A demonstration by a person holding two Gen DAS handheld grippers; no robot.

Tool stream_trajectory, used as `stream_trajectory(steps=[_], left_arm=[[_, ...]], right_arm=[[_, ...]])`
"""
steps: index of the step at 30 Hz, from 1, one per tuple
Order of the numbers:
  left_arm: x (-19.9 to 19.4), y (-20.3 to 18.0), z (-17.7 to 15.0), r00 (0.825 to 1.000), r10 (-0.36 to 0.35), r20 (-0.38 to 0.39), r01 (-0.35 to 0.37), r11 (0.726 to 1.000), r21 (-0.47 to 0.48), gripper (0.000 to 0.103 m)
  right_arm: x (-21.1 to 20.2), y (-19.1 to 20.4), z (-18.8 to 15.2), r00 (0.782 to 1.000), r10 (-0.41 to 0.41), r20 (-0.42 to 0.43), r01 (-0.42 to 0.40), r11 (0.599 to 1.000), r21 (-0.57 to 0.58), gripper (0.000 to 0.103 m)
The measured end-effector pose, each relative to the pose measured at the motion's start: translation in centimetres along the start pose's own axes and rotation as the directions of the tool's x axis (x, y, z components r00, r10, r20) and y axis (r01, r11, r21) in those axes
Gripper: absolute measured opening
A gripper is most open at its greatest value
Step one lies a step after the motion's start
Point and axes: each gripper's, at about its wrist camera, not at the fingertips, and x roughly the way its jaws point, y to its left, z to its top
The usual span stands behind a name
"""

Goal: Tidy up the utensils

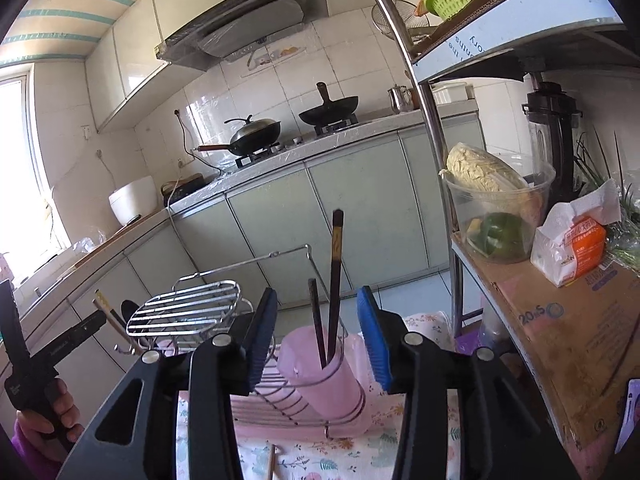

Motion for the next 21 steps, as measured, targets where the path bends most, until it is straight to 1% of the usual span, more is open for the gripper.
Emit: stream_trajectory(steps=[5,8,13,14,16,18,20,21], left_arm=[[-1.2,0.0,-0.7,1.000,0.005,-0.009,-0.005,1.000,0.010,0.037],[-1.9,0.0,-1.2,1.000,-0.006,-0.022,0.006,1.000,0.007,0.037],[-2.4,-0.1,-3.0,0.995,-0.053,-0.089,0.053,0.999,0.000,0.037],[-2.4,-0.3,-3.6,0.990,-0.071,-0.118,0.072,0.997,0.003,0.037],[-2.0,-0.8,-4.6,0.978,-0.108,-0.176,0.111,0.994,0.009,0.037],[-1.5,-1.2,-6.1,0.953,-0.156,-0.261,0.163,0.987,0.005,0.037],[-1.0,-1.7,-7.7,0.918,-0.198,-0.344,0.209,0.978,-0.005,0.037],[-0.6,-1.9,-8.6,0.892,-0.224,-0.393,0.237,0.971,-0.015,0.037]], right_arm=[[-0.9,0.1,-0.8,1.000,0.003,-0.022,-0.003,1.000,0.002,0.042],[-1.6,0.1,-1.2,1.000,-0.002,-0.026,0.002,1.000,-0.003,0.042],[-3.1,-0.2,-1.7,1.000,-0.008,-0.020,0.009,1.000,0.008,0.042],[-3.3,-0.3,-1.9,1.000,-0.009,-0.025,0.009,1.000,0.009,0.042],[-3.4,-0.4,-2.3,0.999,-0.009,-0.041,0.010,1.000,0.009,0.042],[-3.3,-0.4,-3.0,0.997,-0.006,-0.074,0.007,1.000,0.009,0.042],[-3.0,-0.4,-3.7,0.993,0.004,-0.116,-0.002,1.000,0.018,0.042],[-2.9,-0.4,-4.0,0.989,0.012,-0.145,-0.009,1.000,0.020,0.042]])
